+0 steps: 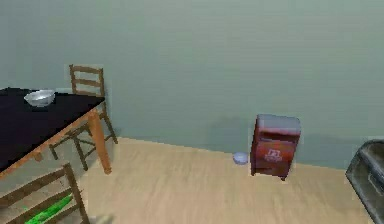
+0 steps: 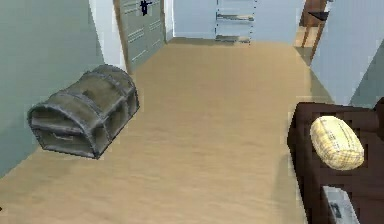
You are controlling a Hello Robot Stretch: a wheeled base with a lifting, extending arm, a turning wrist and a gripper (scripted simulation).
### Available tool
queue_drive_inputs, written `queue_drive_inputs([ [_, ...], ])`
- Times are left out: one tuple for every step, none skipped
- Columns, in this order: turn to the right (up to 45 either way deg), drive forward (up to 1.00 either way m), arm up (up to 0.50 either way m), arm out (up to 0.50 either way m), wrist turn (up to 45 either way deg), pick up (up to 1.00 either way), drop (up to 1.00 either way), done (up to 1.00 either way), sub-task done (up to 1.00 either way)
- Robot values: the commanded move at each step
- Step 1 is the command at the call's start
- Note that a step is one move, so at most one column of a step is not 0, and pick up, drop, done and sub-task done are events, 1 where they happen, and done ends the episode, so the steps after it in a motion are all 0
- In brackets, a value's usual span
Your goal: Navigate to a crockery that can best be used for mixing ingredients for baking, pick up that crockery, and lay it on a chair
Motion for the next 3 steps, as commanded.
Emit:
queue_drive_inputs([
  [0.0, 0.80, 0.00, 0.00, 0.0, 0.00, 0.00, 0.00, 0.00],
  [-21.0, 0.00, 0.00, 0.00, 0.0, 0.00, 0.00, 0.00, 0.00],
  [0.0, 0.10, 0.00, 0.00, 0.0, 0.00, 0.00, 0.00, 0.00],
])
